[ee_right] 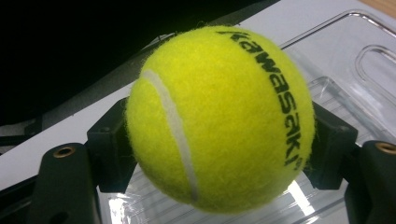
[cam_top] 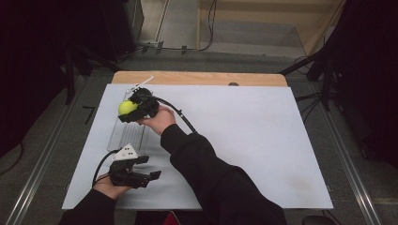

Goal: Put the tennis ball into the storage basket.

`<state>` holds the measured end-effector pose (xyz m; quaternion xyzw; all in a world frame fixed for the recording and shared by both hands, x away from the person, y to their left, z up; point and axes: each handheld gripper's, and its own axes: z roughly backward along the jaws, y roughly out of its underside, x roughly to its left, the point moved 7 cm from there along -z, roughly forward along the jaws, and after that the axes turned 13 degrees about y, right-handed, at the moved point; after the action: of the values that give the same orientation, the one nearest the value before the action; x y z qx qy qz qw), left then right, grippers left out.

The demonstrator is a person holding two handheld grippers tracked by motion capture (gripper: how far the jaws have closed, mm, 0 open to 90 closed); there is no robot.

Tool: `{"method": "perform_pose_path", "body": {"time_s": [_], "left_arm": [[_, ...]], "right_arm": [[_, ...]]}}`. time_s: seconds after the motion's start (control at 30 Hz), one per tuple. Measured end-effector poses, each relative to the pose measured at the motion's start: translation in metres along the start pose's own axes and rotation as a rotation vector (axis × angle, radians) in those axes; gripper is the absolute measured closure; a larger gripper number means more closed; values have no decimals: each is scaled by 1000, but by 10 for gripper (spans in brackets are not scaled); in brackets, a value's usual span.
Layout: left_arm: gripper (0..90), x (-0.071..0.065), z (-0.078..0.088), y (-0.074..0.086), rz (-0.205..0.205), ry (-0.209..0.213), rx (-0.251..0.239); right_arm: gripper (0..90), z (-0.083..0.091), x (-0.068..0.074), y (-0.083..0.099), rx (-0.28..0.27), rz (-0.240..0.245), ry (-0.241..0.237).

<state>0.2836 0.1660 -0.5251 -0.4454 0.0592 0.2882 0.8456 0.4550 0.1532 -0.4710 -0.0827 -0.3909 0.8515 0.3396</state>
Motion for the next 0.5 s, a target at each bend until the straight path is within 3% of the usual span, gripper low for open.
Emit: {"method": "perform_pose_path", "body": {"time_s": [0.5], "left_arm": [[212, 0, 0, 0, 1, 2, -1]], "right_arm": [[233, -14, 3, 18, 45, 14, 0]]}}
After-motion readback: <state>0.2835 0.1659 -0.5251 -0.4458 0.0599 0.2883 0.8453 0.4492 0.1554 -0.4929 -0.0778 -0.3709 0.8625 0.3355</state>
